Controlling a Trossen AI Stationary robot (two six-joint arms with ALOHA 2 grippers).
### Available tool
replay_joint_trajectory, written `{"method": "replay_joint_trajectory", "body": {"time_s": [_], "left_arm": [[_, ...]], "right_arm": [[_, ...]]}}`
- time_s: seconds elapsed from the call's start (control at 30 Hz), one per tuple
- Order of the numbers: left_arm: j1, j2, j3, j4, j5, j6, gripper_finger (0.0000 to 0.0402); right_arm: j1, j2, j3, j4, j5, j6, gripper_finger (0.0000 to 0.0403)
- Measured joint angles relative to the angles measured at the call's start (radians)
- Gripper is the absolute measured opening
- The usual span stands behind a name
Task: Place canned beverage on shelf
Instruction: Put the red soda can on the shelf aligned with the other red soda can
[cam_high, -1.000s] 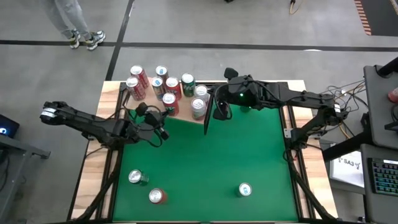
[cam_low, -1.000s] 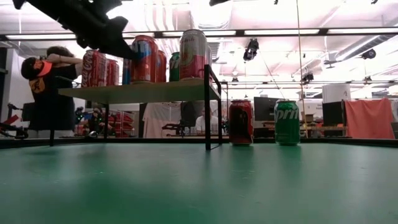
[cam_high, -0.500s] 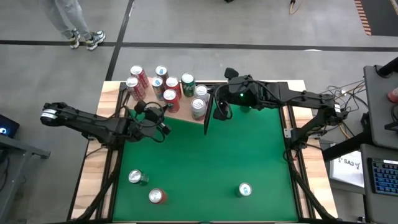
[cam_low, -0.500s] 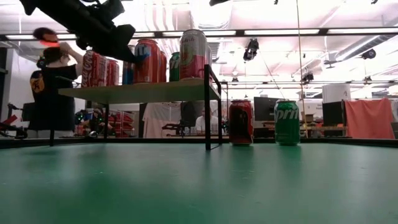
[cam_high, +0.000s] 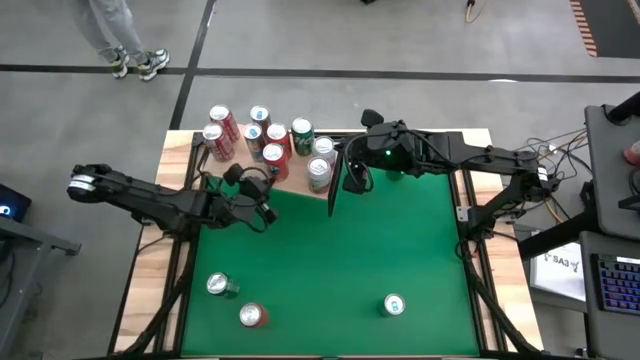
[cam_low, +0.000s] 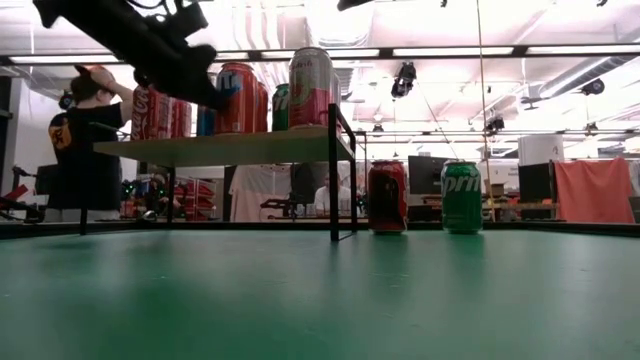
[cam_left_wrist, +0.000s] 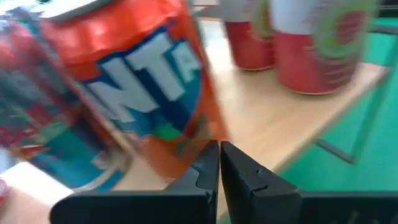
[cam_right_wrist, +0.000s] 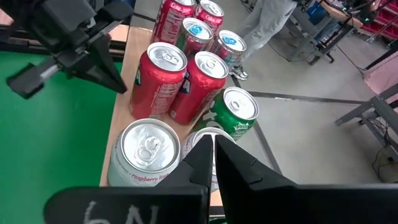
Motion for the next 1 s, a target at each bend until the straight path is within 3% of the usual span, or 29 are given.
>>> {"method": "replay_joint_trajectory", "body": {"time_s": [0.43, 1.0], "left_arm": [[0.012, 0.073, 0.019, 0.022, -0.136, 0.008, 0.0000], [0.004, 0.054, 0.027, 0.020, -0.137, 0.002, 0.0000]], "right_arm": [[0.000, 0.001, -0.002, -0.006, 0.000, 0.000, 0.0009], [0.000, 0.002, -0.002, -0.030, -0.001, 0.012, 0.0009]]}}
